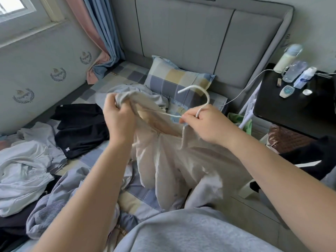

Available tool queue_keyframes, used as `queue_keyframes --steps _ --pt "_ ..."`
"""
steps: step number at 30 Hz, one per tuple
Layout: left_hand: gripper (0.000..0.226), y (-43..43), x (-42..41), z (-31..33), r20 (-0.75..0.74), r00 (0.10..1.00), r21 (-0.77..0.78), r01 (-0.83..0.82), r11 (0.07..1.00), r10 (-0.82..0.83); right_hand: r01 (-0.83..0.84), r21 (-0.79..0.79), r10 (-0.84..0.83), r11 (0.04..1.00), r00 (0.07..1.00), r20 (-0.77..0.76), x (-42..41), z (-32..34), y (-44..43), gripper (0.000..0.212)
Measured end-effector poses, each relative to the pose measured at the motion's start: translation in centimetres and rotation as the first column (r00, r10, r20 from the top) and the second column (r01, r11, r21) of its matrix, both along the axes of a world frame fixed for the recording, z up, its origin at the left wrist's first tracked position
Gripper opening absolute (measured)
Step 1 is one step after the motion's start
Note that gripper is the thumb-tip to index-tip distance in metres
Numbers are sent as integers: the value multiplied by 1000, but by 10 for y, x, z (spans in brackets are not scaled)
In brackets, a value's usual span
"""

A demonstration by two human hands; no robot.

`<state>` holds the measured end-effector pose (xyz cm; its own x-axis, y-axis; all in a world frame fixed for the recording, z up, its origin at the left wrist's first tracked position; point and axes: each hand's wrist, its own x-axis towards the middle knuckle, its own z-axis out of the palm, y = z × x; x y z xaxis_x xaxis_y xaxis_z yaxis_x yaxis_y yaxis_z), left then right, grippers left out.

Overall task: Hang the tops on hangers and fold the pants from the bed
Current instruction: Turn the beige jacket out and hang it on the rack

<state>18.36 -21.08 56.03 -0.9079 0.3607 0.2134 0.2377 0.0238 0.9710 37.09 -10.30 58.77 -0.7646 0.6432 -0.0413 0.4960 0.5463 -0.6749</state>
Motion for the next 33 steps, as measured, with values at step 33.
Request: queue_keyframes --steps 33 --pt "14 18 -4 52 -233 823 -519 346 782 -519 -44 212 -8 976 971 239 -23 40 -12 35"
